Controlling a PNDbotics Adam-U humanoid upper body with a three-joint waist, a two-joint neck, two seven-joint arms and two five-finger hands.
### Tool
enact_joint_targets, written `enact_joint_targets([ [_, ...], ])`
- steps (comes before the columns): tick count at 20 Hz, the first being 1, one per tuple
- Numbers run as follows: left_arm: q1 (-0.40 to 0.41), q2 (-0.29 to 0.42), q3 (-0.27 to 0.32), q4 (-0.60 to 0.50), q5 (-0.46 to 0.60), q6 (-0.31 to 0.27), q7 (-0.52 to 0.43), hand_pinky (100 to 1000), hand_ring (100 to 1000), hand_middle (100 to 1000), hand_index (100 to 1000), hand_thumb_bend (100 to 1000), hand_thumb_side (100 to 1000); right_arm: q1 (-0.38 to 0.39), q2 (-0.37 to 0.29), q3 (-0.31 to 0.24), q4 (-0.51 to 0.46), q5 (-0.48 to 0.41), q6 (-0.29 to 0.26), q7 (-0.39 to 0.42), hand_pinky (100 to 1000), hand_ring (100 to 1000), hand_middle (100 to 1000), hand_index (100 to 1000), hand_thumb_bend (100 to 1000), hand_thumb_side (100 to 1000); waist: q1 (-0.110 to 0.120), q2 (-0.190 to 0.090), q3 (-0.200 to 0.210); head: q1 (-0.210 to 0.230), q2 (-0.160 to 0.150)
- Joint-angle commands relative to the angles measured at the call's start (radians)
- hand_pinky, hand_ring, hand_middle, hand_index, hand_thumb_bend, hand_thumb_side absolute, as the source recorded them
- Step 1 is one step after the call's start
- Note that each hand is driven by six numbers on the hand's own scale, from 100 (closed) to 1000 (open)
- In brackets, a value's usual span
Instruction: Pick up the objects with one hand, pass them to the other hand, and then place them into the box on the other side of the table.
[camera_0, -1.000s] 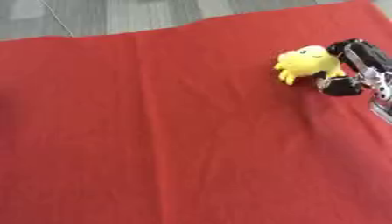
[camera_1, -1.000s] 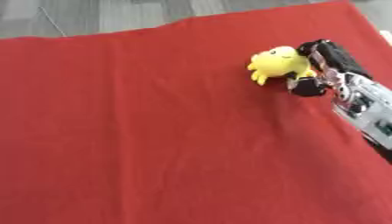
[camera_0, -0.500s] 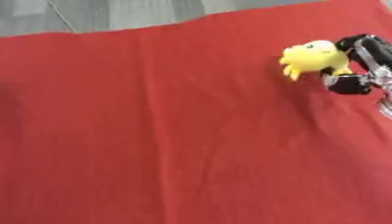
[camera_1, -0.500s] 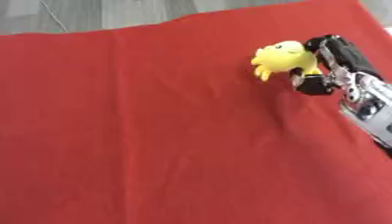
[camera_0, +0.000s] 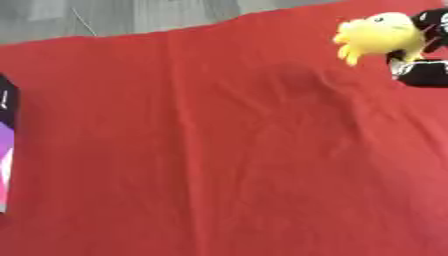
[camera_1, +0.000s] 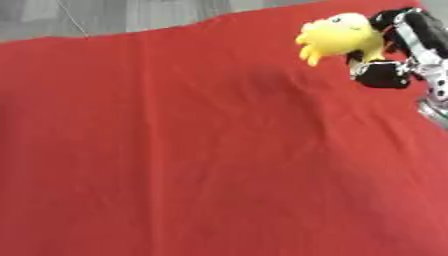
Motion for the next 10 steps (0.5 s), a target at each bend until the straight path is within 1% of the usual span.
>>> enact_joint_targets([
  [1,-0.013,0.018,0.013,-0.007,-0.005,-0.008,-0.001,796,812,629,695,100,653,-0.025,-0.032,0.01,-0.019,-0.09,-0.04,-0.012,570,591,340,512,100,100,0.008,-0.056,-0.007,0.027,0.014],
  [3,-0.018,0.018,0.01,-0.006,-0.007,-0.01,-0.002,796,812,629,695,100,648,-0.037,-0.022,0.025,-0.019,-0.127,-0.064,-0.01,560,588,340,512,100,100,0.007,-0.068,-0.016,0.033,0.018],
  [5,-0.025,0.018,0.006,-0.006,-0.01,-0.013,-0.005,796,812,629,696,100,644,-0.048,-0.011,0.042,-0.019,-0.141,-0.082,-0.001,545,585,340,512,100,100,0.005,-0.079,-0.025,0.037,0.02],
  [10,-0.051,0.015,-0.007,-0.008,-0.02,-0.019,-0.016,796,813,630,698,100,635,-0.081,0.021,0.08,-0.019,-0.162,-0.098,0.038,526,581,340,512,100,100,-0.004,-0.107,-0.033,0.05,0.019],
])
